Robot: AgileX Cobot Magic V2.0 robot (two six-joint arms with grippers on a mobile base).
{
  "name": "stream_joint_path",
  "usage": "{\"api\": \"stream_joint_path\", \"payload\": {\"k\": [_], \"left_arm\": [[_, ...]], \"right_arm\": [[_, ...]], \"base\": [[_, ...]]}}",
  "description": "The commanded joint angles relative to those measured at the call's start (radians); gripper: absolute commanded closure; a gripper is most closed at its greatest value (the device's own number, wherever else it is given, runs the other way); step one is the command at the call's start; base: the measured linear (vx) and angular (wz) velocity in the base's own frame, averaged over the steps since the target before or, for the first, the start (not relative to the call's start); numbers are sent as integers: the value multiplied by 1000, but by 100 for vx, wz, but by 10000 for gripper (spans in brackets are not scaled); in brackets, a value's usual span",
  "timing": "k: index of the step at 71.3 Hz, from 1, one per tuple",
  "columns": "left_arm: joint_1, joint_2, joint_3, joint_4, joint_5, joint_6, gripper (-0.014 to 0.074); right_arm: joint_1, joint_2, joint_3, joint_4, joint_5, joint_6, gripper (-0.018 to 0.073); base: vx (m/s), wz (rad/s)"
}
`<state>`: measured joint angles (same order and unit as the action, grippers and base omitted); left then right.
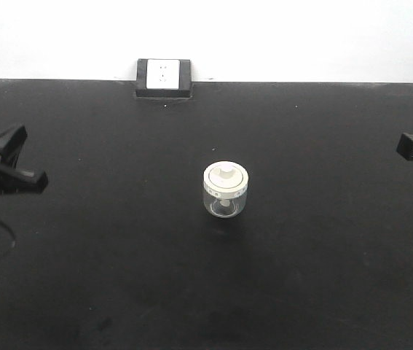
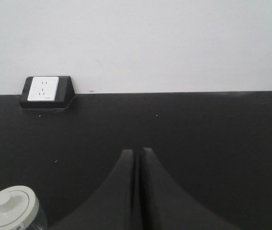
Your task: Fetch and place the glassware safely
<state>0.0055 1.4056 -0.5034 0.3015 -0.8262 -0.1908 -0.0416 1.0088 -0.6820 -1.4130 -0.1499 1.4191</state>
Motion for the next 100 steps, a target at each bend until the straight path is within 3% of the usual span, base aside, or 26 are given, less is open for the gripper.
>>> {"api": "stream_joint_path", "payload": {"k": [1,11,36,51,76,82,100], "left_arm": [[0,-67,31,-15,-48,-3,594],[0,-173,102,-15,26,-3,594],[-2,-539,197,11,392,-3,594],[-2,-770,300,11,498,-13,594],[-2,-1153,562,-23,520,-13,594],[-2,-1233,557,-25,640,-12,594],[-13,-1437,560,-90,845,-10,594]], "right_arm": [[-1,-15,-27,2,-4,-6,559],[-1,-15,-27,2,-4,-6,559],[-1,-15,-27,-6,2,-6,559],[-1,-15,-27,-6,2,-6,559],[-1,-15,-27,-6,2,-6,559],[-1,-15,-27,-6,2,-6,559],[-1,-13,-27,-6,2,-6,559]], "base": [[0,0],[0,0],[0,0],[0,0],[0,0],[0,0],[0,0]]}}
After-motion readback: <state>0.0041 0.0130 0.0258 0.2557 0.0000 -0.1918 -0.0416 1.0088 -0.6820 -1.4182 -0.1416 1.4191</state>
